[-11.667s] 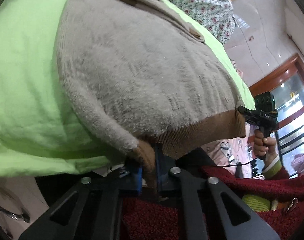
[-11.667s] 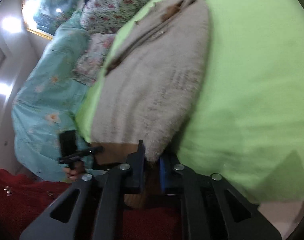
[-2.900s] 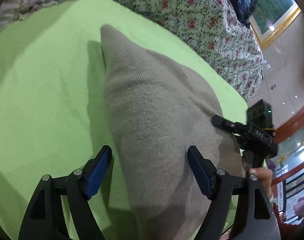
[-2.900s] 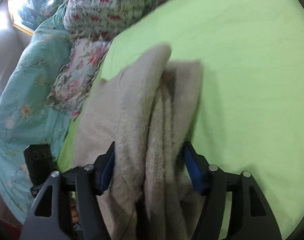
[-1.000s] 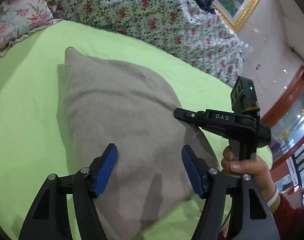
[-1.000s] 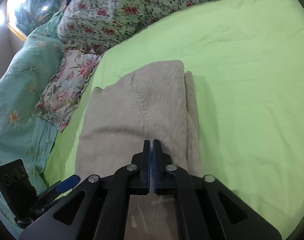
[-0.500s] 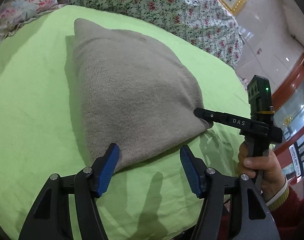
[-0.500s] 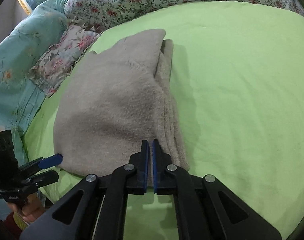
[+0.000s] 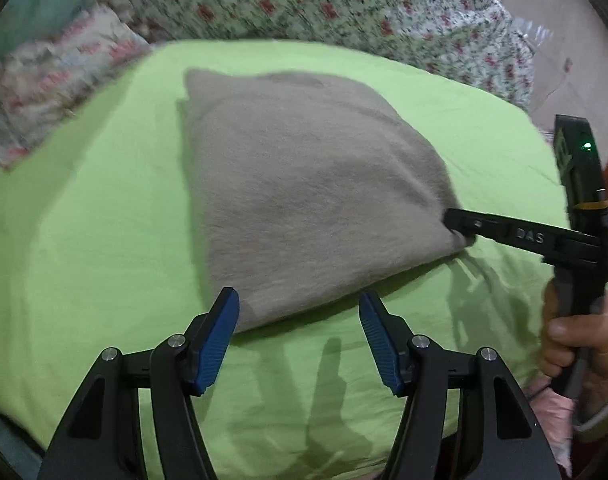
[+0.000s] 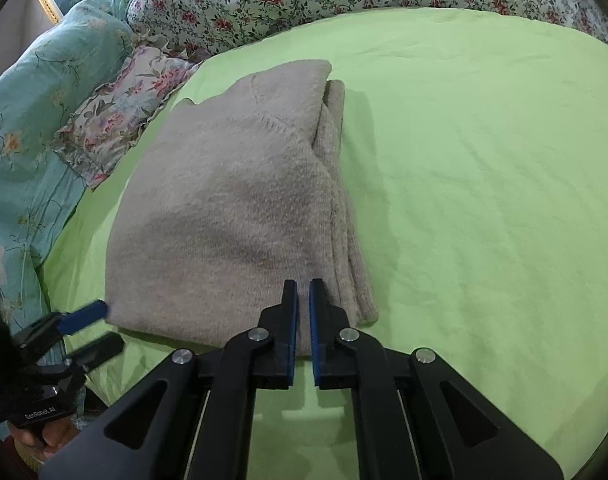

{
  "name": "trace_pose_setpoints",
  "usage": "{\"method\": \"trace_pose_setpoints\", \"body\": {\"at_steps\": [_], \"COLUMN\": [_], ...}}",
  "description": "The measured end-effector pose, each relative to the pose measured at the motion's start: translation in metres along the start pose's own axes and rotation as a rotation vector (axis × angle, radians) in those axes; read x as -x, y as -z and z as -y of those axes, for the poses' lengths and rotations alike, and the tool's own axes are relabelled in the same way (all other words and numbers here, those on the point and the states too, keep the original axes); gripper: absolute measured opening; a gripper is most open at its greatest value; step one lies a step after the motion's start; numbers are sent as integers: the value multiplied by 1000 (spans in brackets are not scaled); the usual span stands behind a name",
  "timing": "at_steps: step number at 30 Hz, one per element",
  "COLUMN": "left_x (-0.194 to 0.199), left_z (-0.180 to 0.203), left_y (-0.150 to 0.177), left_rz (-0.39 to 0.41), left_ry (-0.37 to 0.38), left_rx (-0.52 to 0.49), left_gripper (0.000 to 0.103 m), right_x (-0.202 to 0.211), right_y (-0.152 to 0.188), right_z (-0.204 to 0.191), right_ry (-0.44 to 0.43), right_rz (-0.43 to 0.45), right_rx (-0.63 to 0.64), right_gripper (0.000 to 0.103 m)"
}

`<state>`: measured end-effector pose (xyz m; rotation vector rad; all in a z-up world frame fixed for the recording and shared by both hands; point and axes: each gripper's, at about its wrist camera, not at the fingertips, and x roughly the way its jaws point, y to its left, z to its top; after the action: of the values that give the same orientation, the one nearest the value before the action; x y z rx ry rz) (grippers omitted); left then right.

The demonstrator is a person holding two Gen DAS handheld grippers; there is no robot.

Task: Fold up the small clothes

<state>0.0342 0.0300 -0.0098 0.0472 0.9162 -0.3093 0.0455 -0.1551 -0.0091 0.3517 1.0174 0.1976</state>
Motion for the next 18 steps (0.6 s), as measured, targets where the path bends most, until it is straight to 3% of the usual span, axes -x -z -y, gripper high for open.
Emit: {"method": "trace_pose_setpoints", "body": {"at_steps": [4,8,10,13,18], "left_x": [14,3,-9,-33,-37], "left_z": [-12,-28,-29,-27,-30], "left_y": [-10,-21,-22,-17,-12], "left_rz": [41,22,-1,-69,-66], "left_ry": [-48,-58,-89,-125,-123], "left_rx": [48,112,96,70,80], "left_gripper": [63,63,63,64,68], "right_x": [15,17,9,-8,-5], "right_y": [-1,-3,-1,7,5], "right_z": [-11,-27,-32,-27,-21], "right_ry": [8,-11,13,67,58], "right_rz": [37,50,34,5,17], "right_rx": [28,68,95,118,114], "right_gripper": [10,24,30,29,29]}}
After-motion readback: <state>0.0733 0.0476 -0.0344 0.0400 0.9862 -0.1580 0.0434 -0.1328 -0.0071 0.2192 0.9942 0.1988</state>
